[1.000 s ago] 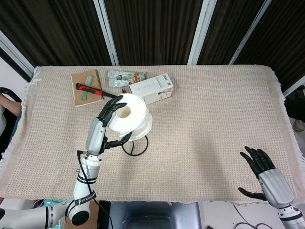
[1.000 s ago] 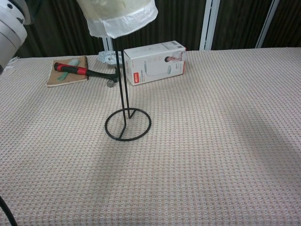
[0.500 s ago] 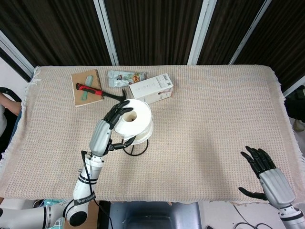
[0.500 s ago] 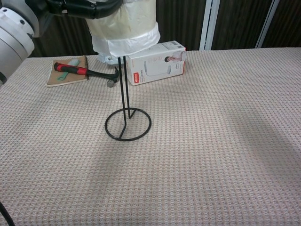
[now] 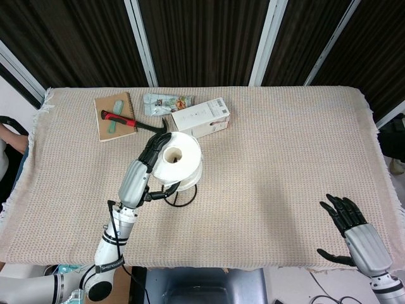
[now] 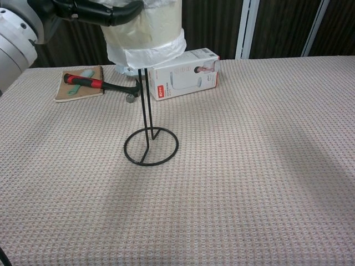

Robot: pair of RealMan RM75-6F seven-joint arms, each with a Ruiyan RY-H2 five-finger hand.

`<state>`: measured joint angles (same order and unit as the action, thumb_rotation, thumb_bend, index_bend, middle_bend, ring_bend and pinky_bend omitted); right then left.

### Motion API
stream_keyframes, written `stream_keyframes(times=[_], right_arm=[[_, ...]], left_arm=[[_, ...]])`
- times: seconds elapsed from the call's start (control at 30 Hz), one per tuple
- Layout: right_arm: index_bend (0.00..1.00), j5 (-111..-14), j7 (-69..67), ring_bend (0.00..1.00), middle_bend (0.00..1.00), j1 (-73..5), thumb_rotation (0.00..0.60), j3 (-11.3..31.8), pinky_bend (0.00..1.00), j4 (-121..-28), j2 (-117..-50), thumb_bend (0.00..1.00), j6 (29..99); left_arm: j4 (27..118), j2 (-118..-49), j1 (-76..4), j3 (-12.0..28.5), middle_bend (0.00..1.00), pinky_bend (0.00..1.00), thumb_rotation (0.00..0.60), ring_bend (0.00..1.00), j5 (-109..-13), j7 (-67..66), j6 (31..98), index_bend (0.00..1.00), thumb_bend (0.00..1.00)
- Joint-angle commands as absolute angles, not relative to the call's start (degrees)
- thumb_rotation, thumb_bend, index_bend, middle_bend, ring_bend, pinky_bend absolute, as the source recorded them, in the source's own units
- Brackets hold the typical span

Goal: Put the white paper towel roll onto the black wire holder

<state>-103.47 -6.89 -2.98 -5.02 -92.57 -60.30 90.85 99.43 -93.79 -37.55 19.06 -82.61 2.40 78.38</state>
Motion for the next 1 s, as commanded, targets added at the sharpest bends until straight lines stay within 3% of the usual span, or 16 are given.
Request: stream_keyframes(times=[0.03, 0.37, 0.83, 1.0], right_arm=[[0.00, -103.5, -6.8, 0.00, 0.00, -3.0, 0.600, -5.0, 0.00, -92.6, -60.3, 0.00, 90.8], [0.00, -103.5, -6.8, 0.00, 0.00, -3.0, 0.600, -5.1, 0.00, -92.7, -60.3, 0.00, 90.7], [0.00, -103.3, -6.6, 0.00, 0.00, -3.0, 0.600, -5.0, 0.00, -92.8, -60.3, 0.00, 90.7], [0.00, -103.4, -6.6, 0.00, 0.00, -3.0, 0.600, -5.0, 0.00, -92.7, -60.3, 0.00, 90.7]], left_arm=[[99.7, -93.6, -37.5, 19.1, 0.02, 0.05, 0.600, 0.00, -82.5, 2.5, 78.3, 0.00, 0.38], [100.6, -91.9, -37.6, 18.6, 0.00, 0.00, 0.600, 0.00, -82.1, 1.3, 77.1, 0.00, 0.32], [101.0, -90.5, -37.5, 18.2, 0.00, 0.00, 0.600, 0.00, -81.8, 1.6, 76.7, 0.00, 0.30], [103.0, -87.4, -35.9, 15.7, 0.00, 0.00, 0.600, 0.00, -83.8, 0.9, 76.9, 0.00, 0.30]])
